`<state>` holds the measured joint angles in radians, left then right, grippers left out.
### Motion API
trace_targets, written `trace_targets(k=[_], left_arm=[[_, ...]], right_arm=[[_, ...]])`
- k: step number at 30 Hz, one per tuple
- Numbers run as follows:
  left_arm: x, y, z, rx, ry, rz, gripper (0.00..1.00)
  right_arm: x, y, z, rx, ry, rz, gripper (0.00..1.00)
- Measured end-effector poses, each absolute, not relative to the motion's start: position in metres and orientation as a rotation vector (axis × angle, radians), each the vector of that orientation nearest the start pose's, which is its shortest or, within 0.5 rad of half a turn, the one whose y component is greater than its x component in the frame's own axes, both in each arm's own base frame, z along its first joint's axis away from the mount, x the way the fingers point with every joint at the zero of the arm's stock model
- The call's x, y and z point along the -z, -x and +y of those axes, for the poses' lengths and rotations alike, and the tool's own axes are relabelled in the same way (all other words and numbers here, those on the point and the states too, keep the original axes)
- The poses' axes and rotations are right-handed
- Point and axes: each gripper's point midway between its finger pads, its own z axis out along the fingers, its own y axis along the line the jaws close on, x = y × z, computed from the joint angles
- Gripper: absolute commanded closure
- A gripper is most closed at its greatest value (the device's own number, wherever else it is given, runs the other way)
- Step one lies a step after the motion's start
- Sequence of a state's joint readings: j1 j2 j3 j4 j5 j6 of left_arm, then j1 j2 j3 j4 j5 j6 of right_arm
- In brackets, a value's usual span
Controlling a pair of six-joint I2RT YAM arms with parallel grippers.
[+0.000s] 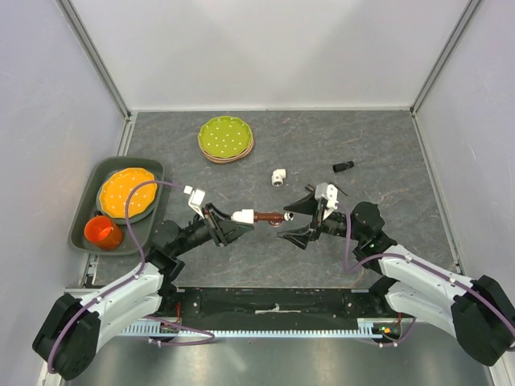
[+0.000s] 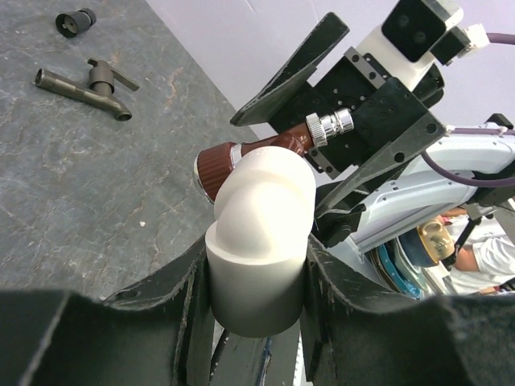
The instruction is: Install the water faucets
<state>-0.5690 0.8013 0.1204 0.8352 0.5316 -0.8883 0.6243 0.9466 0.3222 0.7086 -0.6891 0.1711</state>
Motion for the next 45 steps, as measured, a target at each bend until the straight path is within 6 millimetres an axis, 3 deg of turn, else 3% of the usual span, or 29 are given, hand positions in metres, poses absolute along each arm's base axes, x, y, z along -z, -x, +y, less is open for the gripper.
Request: trace_targets(k=[5,8,10,11,17,28,30,31,33,34,41,45], left_arm=[[-0.204,-0.166,-0.249,1.561,-0.263,1.617,0.98],[-0.203,-0.166,-0.250,1.566,-0.269,1.622,0.98],[-0.202,-0.165,-0.251,1.571,-0.277,1.624,0.98],[-0.202,-0.164,-0.252,1.575,-0.285,1.625,0.98],[-0.204,-0.163,-0.251,1.574,-0.293,1.615,0.98],[-0.233,-0.158,-0.232,1.422,-0.383,1.391,0.98],[-0.232,-0.154,-0.228,1.391,-0.403,1.352,0.98],[-0.230,-0.154,-0.227,1.378,-0.410,1.345,0.98],[-0.226,-0.154,-0.225,1.355,-0.413,1.340,0.98],[-0.225,-0.155,-0.225,1.349,-0.413,1.341,0.98],[-0.212,-0.155,-0.229,1.354,-0.419,1.399,0.98],[-0.201,-0.163,-0.229,1.343,-0.370,1.467,0.98]], right_arm=[[-0.204,-0.180,0.279,-1.170,0.923,1.350,0.21],[-0.206,-0.178,0.281,-1.203,0.915,1.347,0.32],[-0.211,-0.177,0.283,-1.229,0.904,1.338,0.45],[-0.215,-0.176,0.284,-1.260,0.886,1.335,0.59],[-0.223,-0.179,0.289,-1.348,0.801,1.372,0.98],[-0.245,-0.185,0.307,-1.670,0.515,1.593,1.00],[-0.243,-0.183,0.312,-1.767,0.449,1.651,0.94],[-0.240,-0.183,0.314,-1.810,0.417,1.677,0.83],[-0.237,-0.185,0.317,-1.879,0.352,1.709,0.72],[-0.236,-0.186,0.318,-1.900,0.330,1.718,0.57],[-0.238,-0.193,0.319,-1.926,0.277,1.686,0.02],[-0.234,-0.199,0.316,-1.800,0.322,1.672,0.02]])
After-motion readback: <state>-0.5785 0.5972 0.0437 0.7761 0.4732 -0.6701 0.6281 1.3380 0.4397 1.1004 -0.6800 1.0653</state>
